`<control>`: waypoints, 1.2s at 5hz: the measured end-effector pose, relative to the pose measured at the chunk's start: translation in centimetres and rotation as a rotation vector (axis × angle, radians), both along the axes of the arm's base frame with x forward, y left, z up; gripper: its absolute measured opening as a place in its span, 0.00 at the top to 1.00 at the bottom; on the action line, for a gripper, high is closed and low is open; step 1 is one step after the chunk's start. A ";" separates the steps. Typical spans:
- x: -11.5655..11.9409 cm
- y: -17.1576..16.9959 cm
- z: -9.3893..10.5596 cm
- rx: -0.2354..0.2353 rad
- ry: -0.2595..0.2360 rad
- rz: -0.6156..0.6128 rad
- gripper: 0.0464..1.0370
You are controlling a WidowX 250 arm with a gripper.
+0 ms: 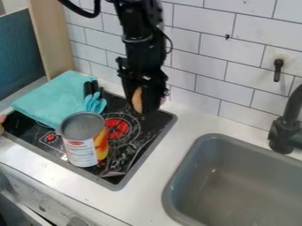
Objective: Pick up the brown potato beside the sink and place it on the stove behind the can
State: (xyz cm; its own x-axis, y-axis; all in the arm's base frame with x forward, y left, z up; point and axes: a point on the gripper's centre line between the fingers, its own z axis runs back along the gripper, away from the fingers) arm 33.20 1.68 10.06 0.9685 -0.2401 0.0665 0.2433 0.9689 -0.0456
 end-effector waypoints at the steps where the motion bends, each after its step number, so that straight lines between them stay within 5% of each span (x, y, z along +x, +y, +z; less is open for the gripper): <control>1: 0.5 0.9 -1.4 -0.002 0.006 0.057 0.46; 6: 2.2 6.7 -5.5 -0.020 0.091 0.193 0.46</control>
